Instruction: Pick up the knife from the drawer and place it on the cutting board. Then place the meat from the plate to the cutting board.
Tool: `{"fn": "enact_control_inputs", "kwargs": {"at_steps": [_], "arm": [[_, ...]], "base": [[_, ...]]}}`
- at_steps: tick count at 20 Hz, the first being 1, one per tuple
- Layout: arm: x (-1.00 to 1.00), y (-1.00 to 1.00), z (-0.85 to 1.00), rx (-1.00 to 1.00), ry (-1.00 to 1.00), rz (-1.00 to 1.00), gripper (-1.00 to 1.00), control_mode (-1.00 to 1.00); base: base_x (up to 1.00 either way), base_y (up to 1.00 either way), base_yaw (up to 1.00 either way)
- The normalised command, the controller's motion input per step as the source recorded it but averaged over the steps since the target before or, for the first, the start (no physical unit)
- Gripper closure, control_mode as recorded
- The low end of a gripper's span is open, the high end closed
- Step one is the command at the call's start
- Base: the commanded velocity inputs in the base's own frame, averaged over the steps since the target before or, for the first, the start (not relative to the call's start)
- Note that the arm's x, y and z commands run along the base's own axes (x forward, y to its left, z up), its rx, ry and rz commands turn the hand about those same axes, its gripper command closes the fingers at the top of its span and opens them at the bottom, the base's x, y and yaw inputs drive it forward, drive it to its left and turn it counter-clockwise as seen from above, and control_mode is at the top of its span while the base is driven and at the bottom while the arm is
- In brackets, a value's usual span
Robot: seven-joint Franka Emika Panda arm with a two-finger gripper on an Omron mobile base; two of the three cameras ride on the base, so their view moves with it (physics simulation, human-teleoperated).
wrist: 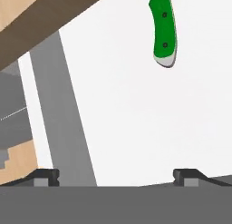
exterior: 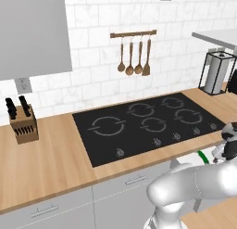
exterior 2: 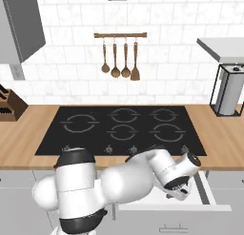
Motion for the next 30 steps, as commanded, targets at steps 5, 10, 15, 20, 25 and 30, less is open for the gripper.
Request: {"fn": "enact_control_inputs", "kwargs": {"at_steps": [5, 10, 15, 20, 25, 30], "arm": [[0.4, -0.57, -0.44, 0.09, 0.05, 0.0, -1.0, -1.0], [0.27, -0.4, -0.3, 0.02, 0.12, 0.0, -1.0, -1.0], [0.44, -0.04, -0.89, 0.01, 0.24, 0.01, -1.0, -1.0], [0.03, -0.08, -0.73, 0.1, 0.03, 0.01, -1.0, -1.0], [-0.62, -0.23, -0.27, 0.02, 0.11, 0.06, -1.0, -1.0], [-0.94, -0.32, -0.29, 0.0, 0.18, 0.05, -1.0, -1.0]], "base": [[0.0, 0.0, 0.0], [0.0, 0.0, 0.0], [0.0, 0.0, 0.0], [0.0, 0.0, 0.0], [0.0, 0.0, 0.0], [0.0, 0.0, 0.0]]}}
